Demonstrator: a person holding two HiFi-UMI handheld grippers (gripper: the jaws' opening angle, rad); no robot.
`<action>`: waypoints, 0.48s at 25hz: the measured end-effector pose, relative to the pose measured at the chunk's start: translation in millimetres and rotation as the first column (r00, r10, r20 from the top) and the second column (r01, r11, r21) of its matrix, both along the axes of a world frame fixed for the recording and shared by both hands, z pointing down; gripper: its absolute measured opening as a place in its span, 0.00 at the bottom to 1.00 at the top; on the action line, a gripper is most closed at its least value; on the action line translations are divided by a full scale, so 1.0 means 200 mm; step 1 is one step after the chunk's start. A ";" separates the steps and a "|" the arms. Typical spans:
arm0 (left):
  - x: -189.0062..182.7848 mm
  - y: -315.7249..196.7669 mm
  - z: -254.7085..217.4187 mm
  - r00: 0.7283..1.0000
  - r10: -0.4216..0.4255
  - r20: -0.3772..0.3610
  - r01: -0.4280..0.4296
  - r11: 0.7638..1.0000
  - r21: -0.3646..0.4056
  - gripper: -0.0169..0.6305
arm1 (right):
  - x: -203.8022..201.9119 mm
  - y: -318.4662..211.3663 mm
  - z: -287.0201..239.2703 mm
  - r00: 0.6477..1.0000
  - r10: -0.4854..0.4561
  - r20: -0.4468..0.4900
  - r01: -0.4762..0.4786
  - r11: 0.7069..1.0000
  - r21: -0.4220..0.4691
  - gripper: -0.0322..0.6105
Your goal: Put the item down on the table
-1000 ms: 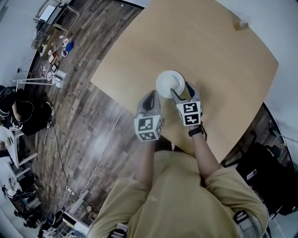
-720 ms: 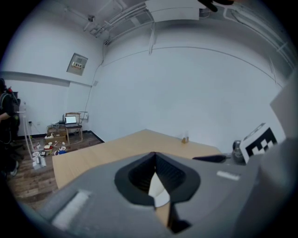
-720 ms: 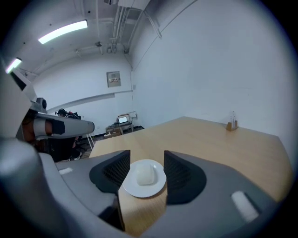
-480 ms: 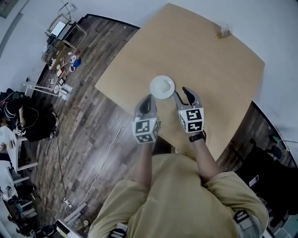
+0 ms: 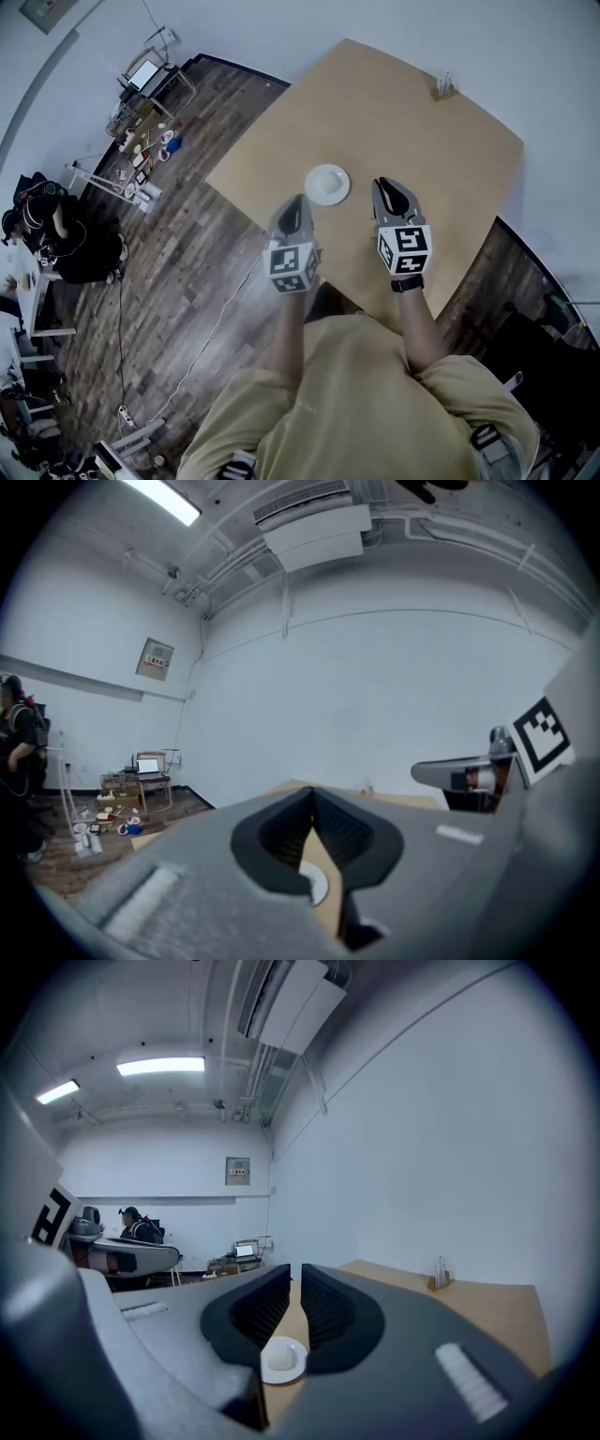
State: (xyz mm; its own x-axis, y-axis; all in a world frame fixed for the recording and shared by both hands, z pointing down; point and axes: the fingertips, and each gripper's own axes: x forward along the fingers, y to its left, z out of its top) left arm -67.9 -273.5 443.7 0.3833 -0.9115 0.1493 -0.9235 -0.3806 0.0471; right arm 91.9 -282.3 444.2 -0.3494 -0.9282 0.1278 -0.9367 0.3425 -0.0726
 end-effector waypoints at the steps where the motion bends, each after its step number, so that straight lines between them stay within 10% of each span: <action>1: 0.00 0.02 -0.02 1.000 -0.003 -0.003 0.003 1.000 0.012 0.03 | 0.01 0.02 -0.04 1.000 0.001 0.004 -0.001 1.000 0.019 0.11; 12: 0.03 0.17 -0.20 1.000 -0.021 0.006 0.020 0.995 0.093 0.03 | 0.11 0.19 -0.30 1.000 0.001 0.015 -0.004 0.990 0.140 0.06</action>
State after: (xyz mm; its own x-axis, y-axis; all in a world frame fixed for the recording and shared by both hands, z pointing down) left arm -62.2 -239.1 403.1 0.3633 -0.9293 0.0660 -0.9315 -0.3638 0.0055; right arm 114.6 -245.0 384.0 -0.3479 -0.9375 -0.0084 -0.9367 0.3480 -0.0379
